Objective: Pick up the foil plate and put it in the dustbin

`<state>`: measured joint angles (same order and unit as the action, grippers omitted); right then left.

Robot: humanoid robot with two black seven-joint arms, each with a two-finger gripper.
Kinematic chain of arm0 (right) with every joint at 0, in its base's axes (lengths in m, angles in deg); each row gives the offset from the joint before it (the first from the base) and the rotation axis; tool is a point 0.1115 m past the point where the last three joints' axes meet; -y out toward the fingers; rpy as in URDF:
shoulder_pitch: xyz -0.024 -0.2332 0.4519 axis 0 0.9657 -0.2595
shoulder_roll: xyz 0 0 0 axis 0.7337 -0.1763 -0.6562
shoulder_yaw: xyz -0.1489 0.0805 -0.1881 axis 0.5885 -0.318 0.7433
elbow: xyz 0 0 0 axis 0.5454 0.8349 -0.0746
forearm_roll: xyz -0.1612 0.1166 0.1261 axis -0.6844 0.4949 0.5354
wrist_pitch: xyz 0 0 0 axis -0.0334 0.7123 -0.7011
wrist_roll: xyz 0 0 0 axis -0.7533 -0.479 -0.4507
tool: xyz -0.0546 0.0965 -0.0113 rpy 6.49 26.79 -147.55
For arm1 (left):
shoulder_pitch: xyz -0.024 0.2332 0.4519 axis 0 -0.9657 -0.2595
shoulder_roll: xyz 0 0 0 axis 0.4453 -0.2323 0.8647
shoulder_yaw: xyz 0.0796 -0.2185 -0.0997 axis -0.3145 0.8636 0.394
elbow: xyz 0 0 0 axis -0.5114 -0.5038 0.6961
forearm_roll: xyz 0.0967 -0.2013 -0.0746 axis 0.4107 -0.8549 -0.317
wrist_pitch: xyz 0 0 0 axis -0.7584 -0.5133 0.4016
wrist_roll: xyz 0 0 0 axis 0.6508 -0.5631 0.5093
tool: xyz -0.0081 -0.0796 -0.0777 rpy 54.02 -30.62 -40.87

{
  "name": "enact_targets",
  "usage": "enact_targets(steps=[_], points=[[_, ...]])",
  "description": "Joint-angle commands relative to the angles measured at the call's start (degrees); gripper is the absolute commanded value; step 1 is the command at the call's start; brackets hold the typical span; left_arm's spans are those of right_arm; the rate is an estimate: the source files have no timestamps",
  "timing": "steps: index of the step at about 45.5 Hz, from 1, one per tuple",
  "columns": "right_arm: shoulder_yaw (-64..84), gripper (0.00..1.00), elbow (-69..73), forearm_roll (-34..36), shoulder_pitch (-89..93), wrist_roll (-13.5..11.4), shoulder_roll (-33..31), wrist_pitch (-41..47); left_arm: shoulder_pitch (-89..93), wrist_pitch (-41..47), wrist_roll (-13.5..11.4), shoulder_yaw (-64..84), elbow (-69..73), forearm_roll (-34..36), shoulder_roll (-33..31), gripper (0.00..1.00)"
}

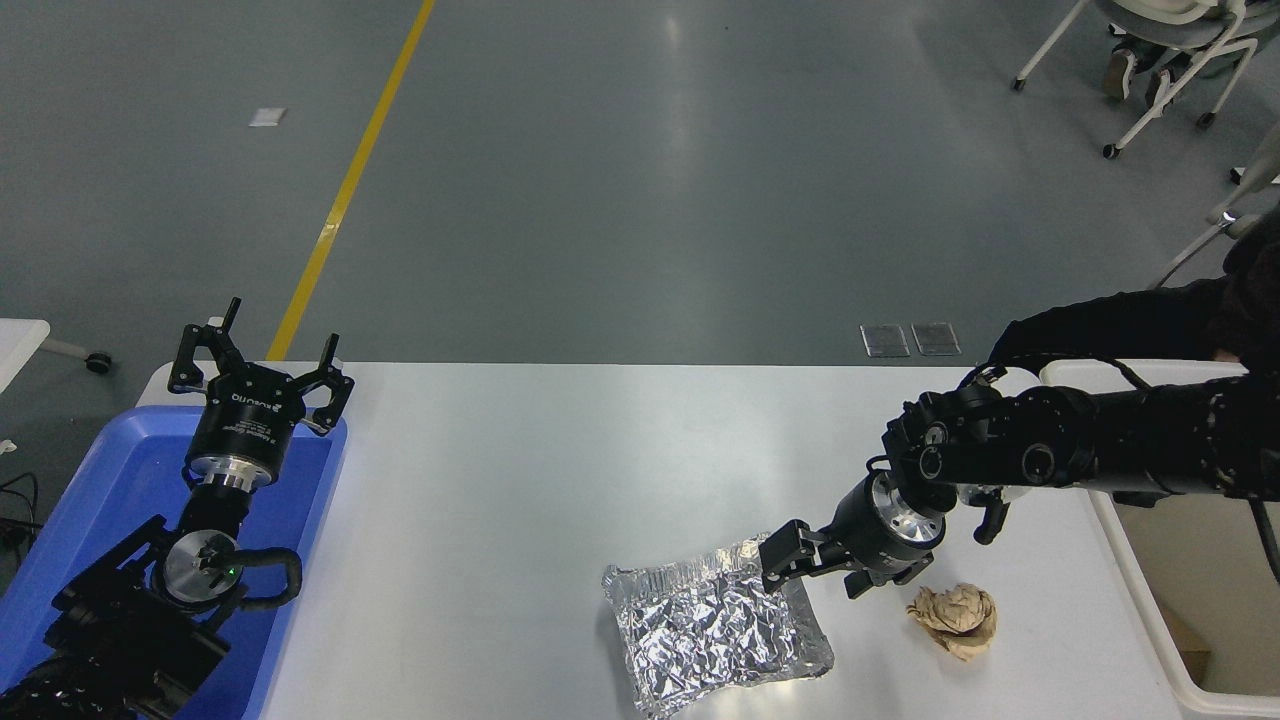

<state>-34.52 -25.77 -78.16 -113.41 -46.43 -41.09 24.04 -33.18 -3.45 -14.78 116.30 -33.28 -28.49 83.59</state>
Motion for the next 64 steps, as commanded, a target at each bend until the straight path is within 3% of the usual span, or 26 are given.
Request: enact_targets(steps=[1,6,10,13,17,18,55,64], points=[[-1.17,1.0,-4.09,-1.89,4.95,0.2,2.65,-2.71,0.03,0.04,0.0,0.0,0.0,-0.01,0.0,1.0],[-1.26,1.0,-5.76,-1.89,5.57,0.2,2.74,-2.71,0.03,-0.05,0.0,0.0,0.0,-0.01,0.0,1.0],[-1.26,0.88,-7.08,-1.89,5.92,0.55,2.74,-2.79,0.03,0.04,0.0,0.0,0.0,-0.01,0.0,1.0],[-1.26,0.62,-7.08,-1.89,5.66,1.87,2.74,-2.79,0.03,0.04,0.0,0.0,0.0,-0.01,0.0,1.0],[-0.91,0.05,-6.99,-2.33,5.3,3.8,2.74,-2.62,0.03,0.04,0.0,0.0,0.0,-0.01,0.0,1.0],[-0.82,0.0,-6.99,-2.77,5.22,3.89,2.65,-2.62,0.03,0.04,0.0,0.0,0.0,-0.01,0.0,1.0],[4.18,0.0,-4.01,-3.48,-1.98,4.16,2.12,-2.27,0.03,0.04,0.0,-0.09,0.0,-0.01,0.0,1.0],[9.45,0.0,5.99,2.32,-16.64,4.25,-4.37,0.19,-0.05,-0.05,0.0,0.0,-0.09,-0.01,0.0,1.0]])
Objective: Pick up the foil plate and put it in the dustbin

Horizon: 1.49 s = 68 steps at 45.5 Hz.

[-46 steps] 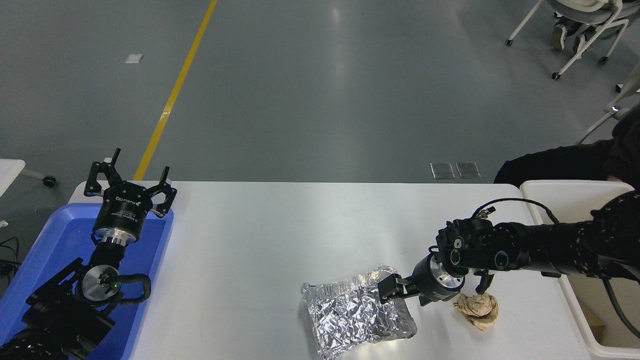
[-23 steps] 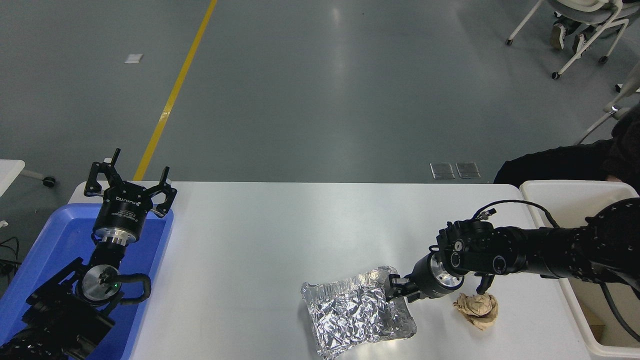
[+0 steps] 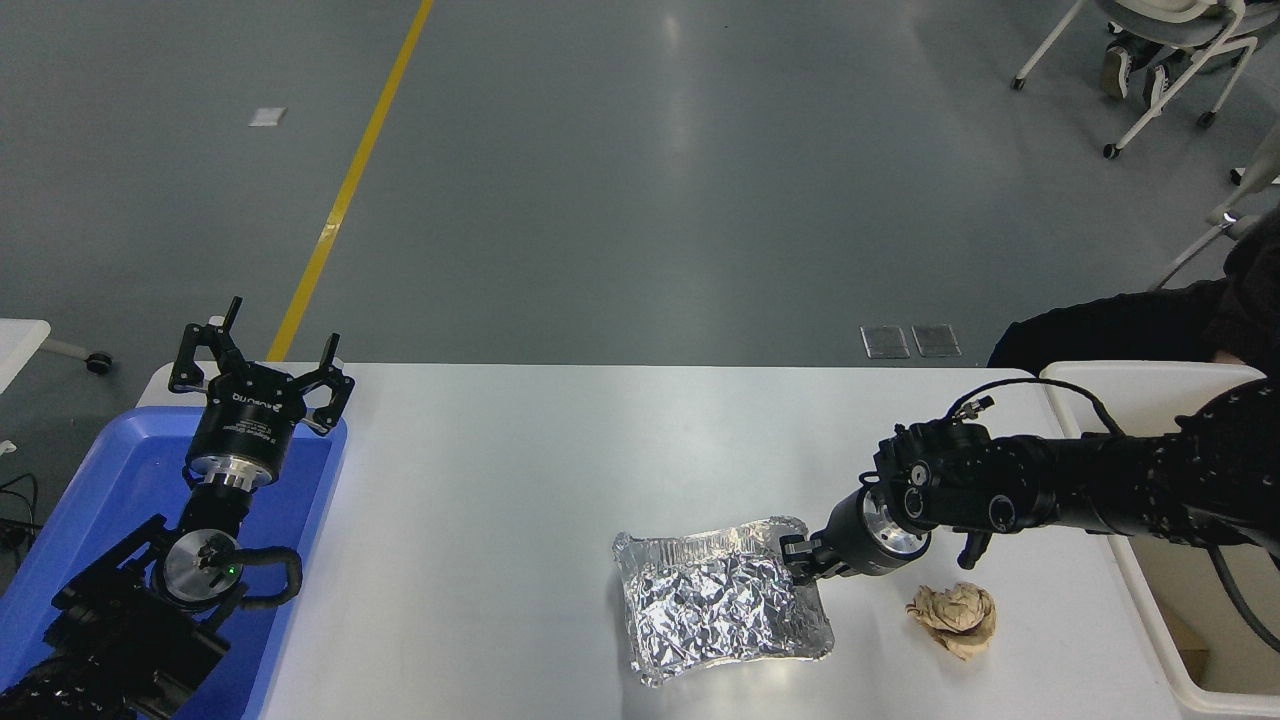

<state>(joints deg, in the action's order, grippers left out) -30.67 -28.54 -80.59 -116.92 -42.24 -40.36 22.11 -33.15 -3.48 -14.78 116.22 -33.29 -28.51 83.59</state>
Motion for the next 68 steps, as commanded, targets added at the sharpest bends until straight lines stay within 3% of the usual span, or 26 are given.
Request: enact_targets(steps=[1,12,22,28,48,57,62,68], points=[[6.83,0.0,10.44,5.37,-15.68,0.06,-6.07,2.47,-0.09,-0.02,0.0,0.08,0.01,0.01,0.0,1.0],[16.86,0.0,27.67,9.24,-43.28,0.06,-15.12,8.71,-0.26,-0.02,0.09,0.25,0.01,0.1,0.0,1.0],[22.75,0.0,32.69,13.81,-60.26,0.06,-14.78,15.82,-0.35,-0.11,0.17,0.34,-0.08,0.1,0.0,1.0],[23.01,0.0,33.92,14.34,-65.98,0.06,-14.34,20.4,-0.35,-0.11,0.18,0.34,0.01,0.1,0.0,1.0],[30.12,0.0,32.17,14.17,-68.01,-1.08,-14.6,20.75,-0.35,-0.02,0.09,0.34,-0.08,0.01,0.0,1.0],[35.23,0.0,20.15,9.61,-63.44,-0.91,-25.04,20.75,-0.26,-0.02,0.09,0.25,0.01,0.01,0.0,1.0],[33.65,0.0,7.49,3.1,-56.24,-0.38,-33.48,20.75,-0.26,-0.02,0.09,0.25,0.01,0.01,0.0,1.0],[27.78,0.0,-4.28,1.16,-43.7,-0.21,-41.13,20.06,-0.26,-0.02,0.09,0.25,-0.08,0.01,0.0,1.0]])
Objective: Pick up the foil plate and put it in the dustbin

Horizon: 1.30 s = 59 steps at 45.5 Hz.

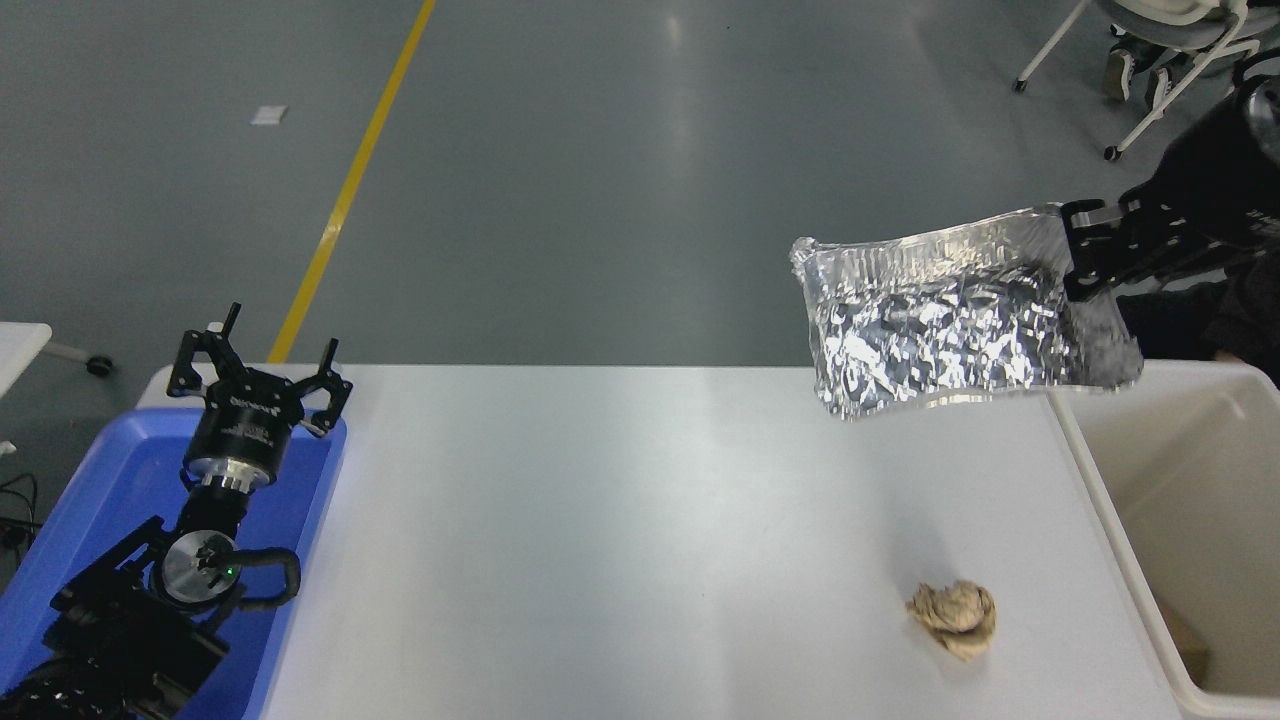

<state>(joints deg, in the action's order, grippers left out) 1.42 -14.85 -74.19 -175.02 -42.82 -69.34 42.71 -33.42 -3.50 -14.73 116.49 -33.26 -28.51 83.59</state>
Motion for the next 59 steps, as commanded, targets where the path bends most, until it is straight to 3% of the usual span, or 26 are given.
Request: enact_targets(steps=[1,8,20,29,39,51,52,53,54,59], points=[[-5.72,0.0,-19.48,-5.24,16.44,0.38,-12.86,-0.98,0.01,0.0,0.03,-0.02,-0.1,0.01,0.0,1.0],[-16.97,0.0,-27.92,-4.98,33.93,0.29,-16.64,-7.39,0.01,0.0,0.03,-0.02,-0.01,0.01,0.0,1.0],[-35.52,0.0,-40.75,-3.49,62.41,0.2,-15.77,-18.12,0.1,0.0,0.03,-0.02,-0.01,0.01,0.0,1.0],[-40.63,0.0,-52.27,3.45,78.67,0.11,-8.39,-21.82,0.1,0.0,-0.05,-0.02,-0.01,0.01,0.0,1.0],[-40.63,0.0,-58.6,16.46,89.85,-0.42,-0.48,-24.54,0.1,0.0,-0.05,-0.1,-0.01,0.01,0.0,1.0],[-40.89,0.0,-59.66,18.05,92.84,-1.56,4.62,-28.67,0.1,0.08,-0.05,-0.02,-0.01,0.01,0.0,1.0],[-40.89,0.06,-59.66,18.05,92.84,-1.56,4.8,-28.76,0.1,0.08,-0.05,-0.02,-0.01,0.01,0.0,1.0],[-40.81,0.4,-59.66,18.05,92.84,-1.56,4.8,-28.85,0.1,0.0,-0.05,-0.1,-0.01,0.01,0.0,1.0],[-40.72,0.99,-59.57,18.13,92.84,-1.73,4.71,-29.02,0.1,0.0,-0.05,-0.1,-0.01,0.01,0.0,1.0],[-40.72,1.0,-59.57,18.13,92.4,-2.0,4.45,-29.02,0.1,0.08,-0.05,-0.1,-0.01,0.01,0.0,1.0]])
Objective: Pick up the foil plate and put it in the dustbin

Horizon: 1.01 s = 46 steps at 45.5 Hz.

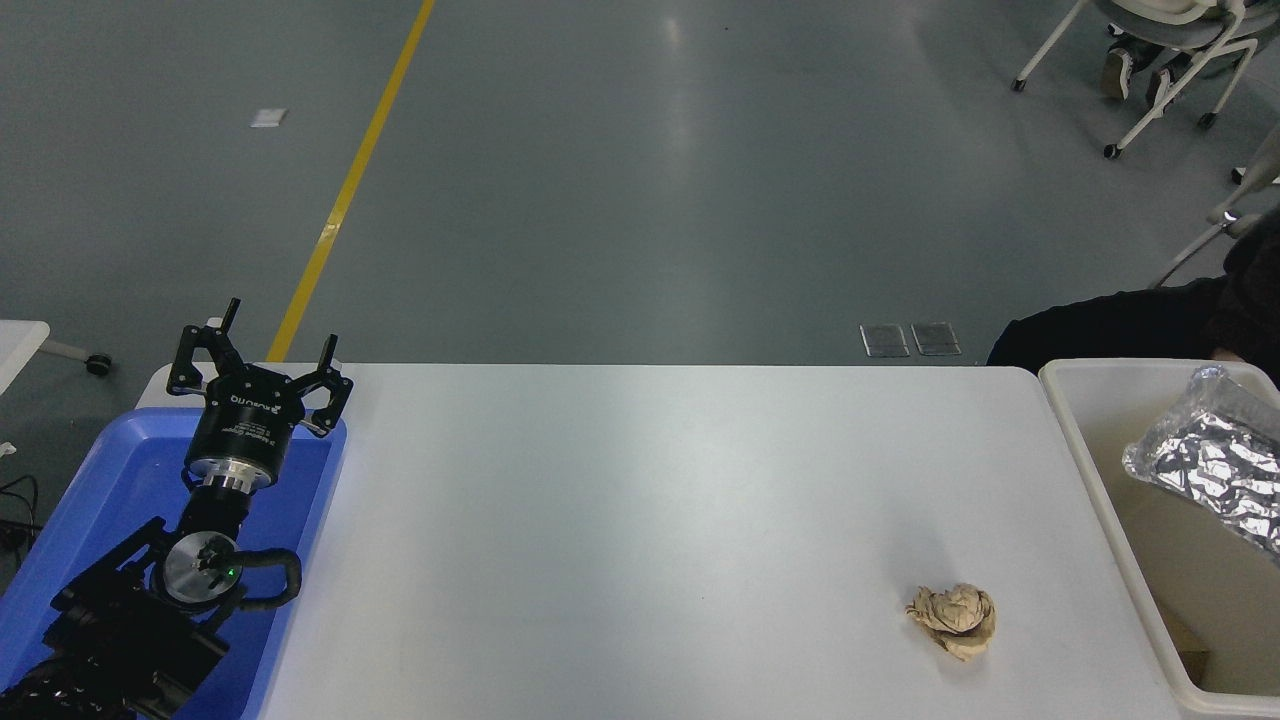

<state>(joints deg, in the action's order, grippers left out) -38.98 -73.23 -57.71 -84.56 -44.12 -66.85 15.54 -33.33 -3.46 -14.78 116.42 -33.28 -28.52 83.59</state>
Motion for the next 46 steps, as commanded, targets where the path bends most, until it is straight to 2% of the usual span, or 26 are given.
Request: enact_targets(steps=[1,15,20,26,31,41,46], points=[[-0.32,1.0,-1.2,1.65,1.86,-0.7,1.87,-1.76,0.0,-0.04,0.0,-0.03,0.0,0.02,0.0,1.0],[2.22,1.0,4.59,-0.37,-9.55,-0.44,1.52,-0.27,0.09,-0.04,0.0,-0.03,0.0,0.02,0.0,1.0],[7.23,1.0,12.14,-5.02,-18.6,-0.26,-0.67,-0.27,0.09,-0.04,0.0,-0.03,0.0,0.02,0.0,1.0],[10.93,1.0,27.16,-13.8,-31.78,-0.35,-3.83,0.26,0.18,-0.04,0.0,-0.12,0.0,0.02,0.0,1.0],[11.19,1.0,39.74,-17.42,-42.42,-0.7,-5.77,4.56,0.18,-0.04,0.0,-0.21,0.0,0.02,0.0,1.0],[13.39,1.0,52.84,-16.54,-58.42,-0.79,-1.91,18.44,0.18,-0.04,0.0,-0.21,0.0,0.02,0.0,1.0],[15.85,1.0,58.47,-10.93,-64.23,-0.79,3.27,22.05,0.09,-0.04,0.0,-0.21,0.0,0.02,0.0,1.0]])
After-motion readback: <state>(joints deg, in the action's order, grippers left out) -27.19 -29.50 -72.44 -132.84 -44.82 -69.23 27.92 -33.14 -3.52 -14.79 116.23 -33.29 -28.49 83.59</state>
